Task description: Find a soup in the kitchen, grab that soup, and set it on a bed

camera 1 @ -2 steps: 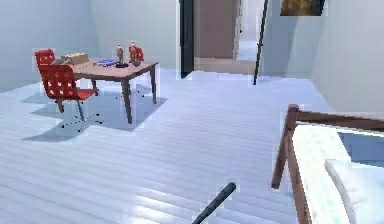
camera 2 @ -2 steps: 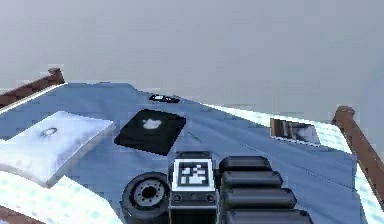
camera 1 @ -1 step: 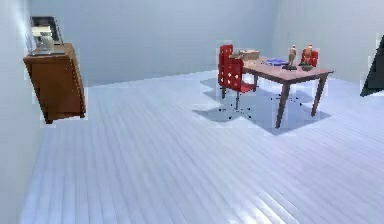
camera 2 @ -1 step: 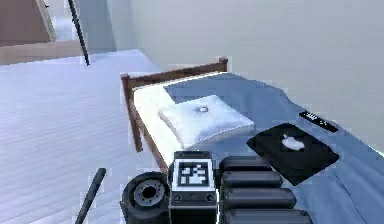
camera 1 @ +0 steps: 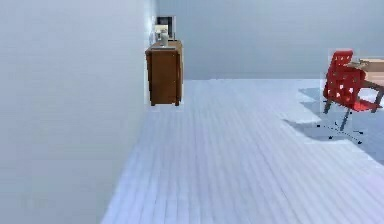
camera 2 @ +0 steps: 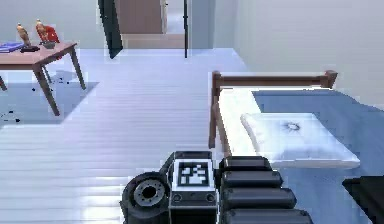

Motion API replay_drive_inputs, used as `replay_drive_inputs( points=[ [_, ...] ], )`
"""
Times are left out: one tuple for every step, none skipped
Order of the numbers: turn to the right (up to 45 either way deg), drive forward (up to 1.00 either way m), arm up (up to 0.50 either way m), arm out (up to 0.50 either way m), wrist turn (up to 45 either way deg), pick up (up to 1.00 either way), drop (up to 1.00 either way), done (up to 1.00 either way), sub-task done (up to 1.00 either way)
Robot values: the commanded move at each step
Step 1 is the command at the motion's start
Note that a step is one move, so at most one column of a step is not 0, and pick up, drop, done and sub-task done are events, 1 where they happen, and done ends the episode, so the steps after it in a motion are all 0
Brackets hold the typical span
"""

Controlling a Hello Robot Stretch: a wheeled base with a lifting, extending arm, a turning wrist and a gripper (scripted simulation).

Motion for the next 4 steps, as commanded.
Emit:
replay_drive_inputs(
  points=[
    [45.0,0.0,0.0,0.0,0.0,0.0,0.0,0.0,0.0],
    [45.0,0.0,0.0,0.0,0.0,0.0,0.0,0.0,0.0],
    [45.0,0.0,0.0,0.0,0.0,0.0,0.0,0.0,0.0],
    [6.0,0.0,0.0,0.0,0.0,0.0,0.0,0.0,0.0]
  ],
)
